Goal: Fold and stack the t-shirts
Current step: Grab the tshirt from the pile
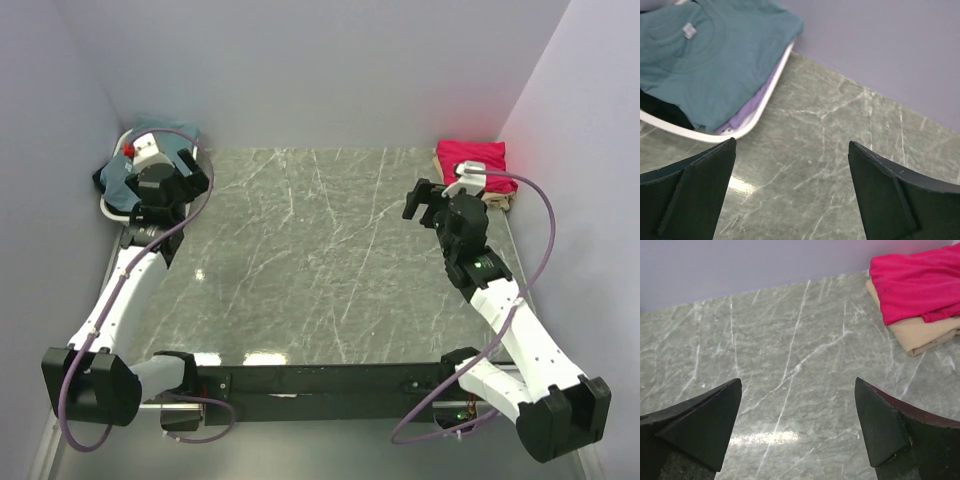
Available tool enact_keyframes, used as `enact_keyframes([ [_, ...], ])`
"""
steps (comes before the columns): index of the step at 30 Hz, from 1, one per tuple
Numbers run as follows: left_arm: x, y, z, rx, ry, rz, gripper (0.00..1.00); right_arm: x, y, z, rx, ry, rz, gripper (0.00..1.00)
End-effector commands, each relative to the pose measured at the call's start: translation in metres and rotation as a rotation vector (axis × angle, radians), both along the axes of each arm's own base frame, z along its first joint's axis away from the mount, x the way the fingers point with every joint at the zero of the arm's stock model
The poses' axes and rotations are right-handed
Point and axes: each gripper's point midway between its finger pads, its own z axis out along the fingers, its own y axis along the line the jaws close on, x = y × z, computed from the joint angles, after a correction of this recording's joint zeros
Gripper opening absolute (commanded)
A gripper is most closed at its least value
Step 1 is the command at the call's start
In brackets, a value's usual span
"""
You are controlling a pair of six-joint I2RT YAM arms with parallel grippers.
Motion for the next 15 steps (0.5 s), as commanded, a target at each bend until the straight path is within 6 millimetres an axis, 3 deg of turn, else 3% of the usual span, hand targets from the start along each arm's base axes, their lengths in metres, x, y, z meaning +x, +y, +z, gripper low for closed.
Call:
enact_keyframes([
  [1, 0.001, 0.015, 0.017, -0.021, 0.014, 0.103, 1.00, 0.013, -0.005, 0.007, 0.040, 0.021, -0.080, 1.00],
  [2, 0.004, 0.012, 0.017, 0.023, 0.030, 0.065, 0.99, 0.011, -0.011, -0.003, 0.071, 0.073, -0.130, 1.00],
  [3, 0.007, 0.009, 0.018, 0.032, 0.032, 0.041, 0.99, 0.020, -0.030, -0.015, 0.110, 0.116, -0.209, 1.00],
  [4, 0.009, 0.010, 0.017, 0.041, 0.034, 0.041, 1.00, 0.026, -0.012, -0.016, 0.231, 0.163, -0.100, 1.00],
  [5, 0.015, 0.018, 0.019, 0.022, 0.038, 0.072, 0.99, 0.033, -0.013, -0.024, 0.276, 0.200, -0.060, 1.00],
  [6, 0.015, 0.020, 0.011, 0.015, 0.085, 0.075, 0.99, 0.041, -0.007, -0.046, 0.307, 0.274, -0.007, 1.00],
  [9, 0.032, 0.027, -0.005, 0.021, 0.163, 0.085, 1.00, 0.056, -0.003, -0.068, 0.339, 0.353, 0.042, 1.00],
  [12, 0.046, 0.062, -0.018, 0.034, 0.218, 0.261, 0.99, 0.065, 0.006, -0.074, 0.311, 0.366, 0.113, 1.00],
  [15, 0.067, 0.097, -0.027, -0.008, 0.269, 0.309, 0.99, 0.073, 0.010, -0.075, 0.297, 0.381, 0.145, 1.00],
])
